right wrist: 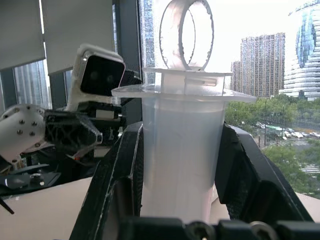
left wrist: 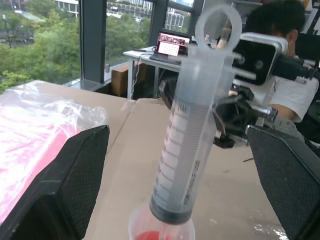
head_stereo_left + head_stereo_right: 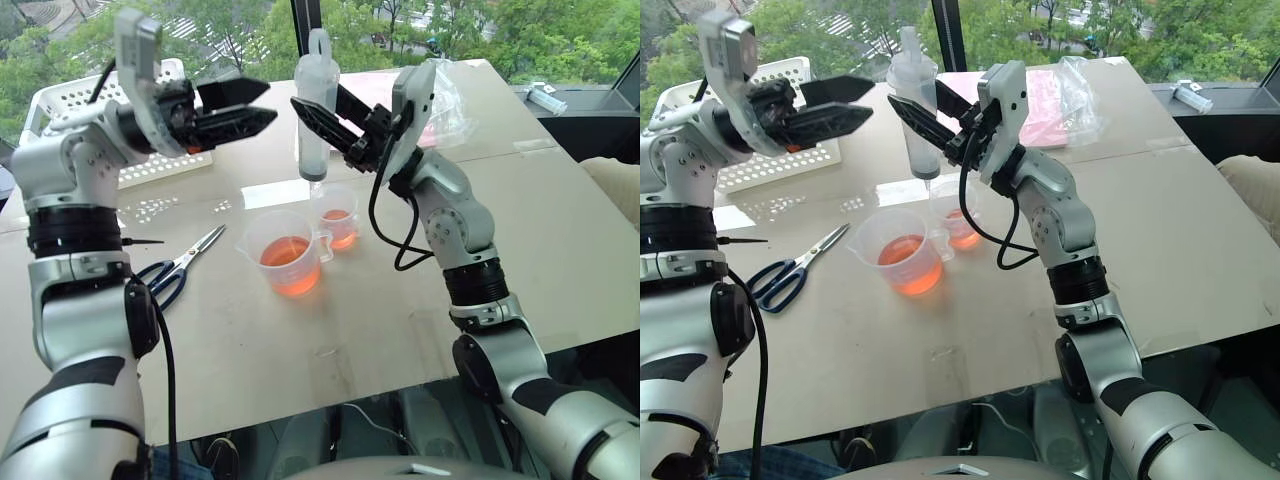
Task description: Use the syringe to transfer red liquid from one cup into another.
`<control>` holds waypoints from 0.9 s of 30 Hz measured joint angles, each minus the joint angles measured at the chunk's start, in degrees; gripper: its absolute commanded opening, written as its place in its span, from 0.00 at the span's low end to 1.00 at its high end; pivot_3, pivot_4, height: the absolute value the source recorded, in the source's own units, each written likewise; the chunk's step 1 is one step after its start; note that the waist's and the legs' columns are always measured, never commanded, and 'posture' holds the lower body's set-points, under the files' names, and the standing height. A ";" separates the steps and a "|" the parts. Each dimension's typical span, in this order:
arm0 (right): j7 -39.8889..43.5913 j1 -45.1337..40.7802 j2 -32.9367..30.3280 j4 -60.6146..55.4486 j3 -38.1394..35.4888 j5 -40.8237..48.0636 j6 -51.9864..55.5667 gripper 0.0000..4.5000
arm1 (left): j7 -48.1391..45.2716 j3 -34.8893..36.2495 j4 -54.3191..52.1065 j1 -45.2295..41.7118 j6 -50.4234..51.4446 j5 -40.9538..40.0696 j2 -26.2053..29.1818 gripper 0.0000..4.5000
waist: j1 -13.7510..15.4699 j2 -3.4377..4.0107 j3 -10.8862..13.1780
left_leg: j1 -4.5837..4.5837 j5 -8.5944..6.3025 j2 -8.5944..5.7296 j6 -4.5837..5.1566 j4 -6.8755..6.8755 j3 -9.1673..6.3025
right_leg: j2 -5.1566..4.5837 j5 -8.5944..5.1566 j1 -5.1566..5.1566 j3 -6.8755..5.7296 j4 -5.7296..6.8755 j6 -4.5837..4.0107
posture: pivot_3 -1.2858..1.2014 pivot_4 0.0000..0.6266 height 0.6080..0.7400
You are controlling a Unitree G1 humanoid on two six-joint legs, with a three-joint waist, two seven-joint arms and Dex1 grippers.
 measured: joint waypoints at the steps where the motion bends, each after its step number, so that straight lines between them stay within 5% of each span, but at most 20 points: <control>1: -0.24 -0.23 -0.01 -0.05 -0.23 0.17 0.22 0.34 | -0.15 -0.08 -0.20 0.35 0.02 -0.01 -0.01 0.99 | 0.00 0.00 0.00 | 0.00 0.00 0.00 0.00 0.00 0.00 | 0.00 0.00 0.00 0.00 0.00 0.00 | 0.52 0.24 1.00; 13: -0.35 -0.93 0.70 -4.21 2.23 1.70 3.61 0.34 | 1.71 -4.50 -1.81 1.12 -0.59 0.23 -7.04 0.99 | 0.09 0.00 0.00 | 0.00 0.00 -0.01 0.00 0.02 0.00 | 0.00 0.00 0.00 0.00 0.02 0.00 | 0.52 0.24 1.00; 18: -0.36 -0.91 0.40 -4.29 2.98 1.69 4.05 0.34 | 2.12 -5.01 -1.85 0.33 -1.01 -0.02 -8.54 0.62 | 0.03 0.00 0.00 | 0.00 0.00 -0.01 0.00 0.01 0.01 | 0.00 0.00 -0.01 0.01 0.02 0.00 | 0.52 0.24 1.00; 20: -0.66 -0.91 0.09 -4.28 2.80 1.74 4.57 0.56 | 1.43 -5.46 -2.31 0.35 -1.11 -0.14 -8.92 0.42 | 0.09 0.00 0.00 | 0.00 0.00 -0.01 0.00 0.02 0.01 | 0.00 0.00 -0.01 0.01 0.02 0.00 | 0.52 0.24 1.00; 22: -0.58 -0.89 -0.08 -4.26 2.49 1.73 4.76 0.73 | 0.93 -5.71 -3.35 0.31 -0.51 -1.05 -8.83 0.33 | 0.01 0.00 0.00 | 0.01 0.00 -0.01 0.00 0.02 0.02 | -0.01 0.00 -0.01 0.03 0.02 0.00 | 0.52 0.24 1.00; 24: -0.43 -0.88 -0.13 -4.26 2.52 1.73 4.76 0.93 | 0.95 -5.72 -3.34 0.41 0.00 -1.05 -8.50 0.33 | -0.11 0.00 0.00 | 0.01 0.00 -0.01 0.00 0.00 0.02 | 0.00 0.00 -0.01 0.04 0.02 0.00 | 0.52 0.24 1.00; 27: -0.36 -0.89 -0.17 -4.26 2.48 1.74 4.76 1.00 | 1.05 -5.71 -3.36 0.53 0.14 -1.06 -8.31 0.33 | -0.01 0.00 0.00 | 0.01 0.00 0.00 0.00 0.01 0.02 | 0.00 0.00 -0.02 0.03 0.04 0.00 | 0.52 0.24 1.00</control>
